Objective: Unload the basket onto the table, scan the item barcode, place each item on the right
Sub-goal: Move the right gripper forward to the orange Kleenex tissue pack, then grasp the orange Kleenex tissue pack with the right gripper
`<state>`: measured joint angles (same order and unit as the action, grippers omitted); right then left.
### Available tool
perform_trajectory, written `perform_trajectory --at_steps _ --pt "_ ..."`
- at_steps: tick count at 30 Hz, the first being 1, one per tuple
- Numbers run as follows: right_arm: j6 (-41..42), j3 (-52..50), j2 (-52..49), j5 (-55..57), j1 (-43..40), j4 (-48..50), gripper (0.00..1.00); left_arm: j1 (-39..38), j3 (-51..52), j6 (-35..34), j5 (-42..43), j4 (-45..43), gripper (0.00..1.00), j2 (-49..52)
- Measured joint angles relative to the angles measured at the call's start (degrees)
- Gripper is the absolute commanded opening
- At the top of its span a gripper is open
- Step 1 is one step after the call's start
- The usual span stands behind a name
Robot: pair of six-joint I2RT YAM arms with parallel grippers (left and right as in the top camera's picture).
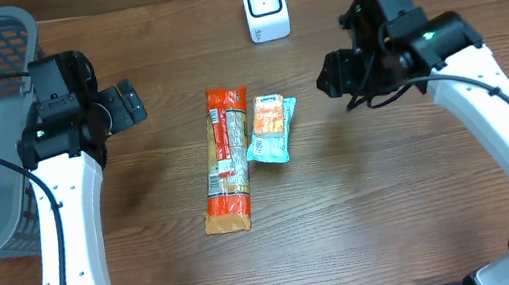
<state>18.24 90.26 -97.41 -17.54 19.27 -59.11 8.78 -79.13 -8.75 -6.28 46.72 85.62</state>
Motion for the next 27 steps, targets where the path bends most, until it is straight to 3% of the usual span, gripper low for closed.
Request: perform_trajectory --at_steps 2,12,27 --pt "-0.6 0.0 -1.4 -1.8 -0.1 1.8 0.54 0.0 0.0 0.0 0.0 0.0 1.00 0.0" --pt "-5.8 -0.2 -6.6 -14.6 1.9 6.4 0.51 0.0 0.0 0.0 0.0 0.0 1.00 0.0" --pt "-0.8 -0.2 -7.3 -7.2 9.3 10.4 0.47 0.0 0.0 0.0 0.0 0.0 1.00 0.0"
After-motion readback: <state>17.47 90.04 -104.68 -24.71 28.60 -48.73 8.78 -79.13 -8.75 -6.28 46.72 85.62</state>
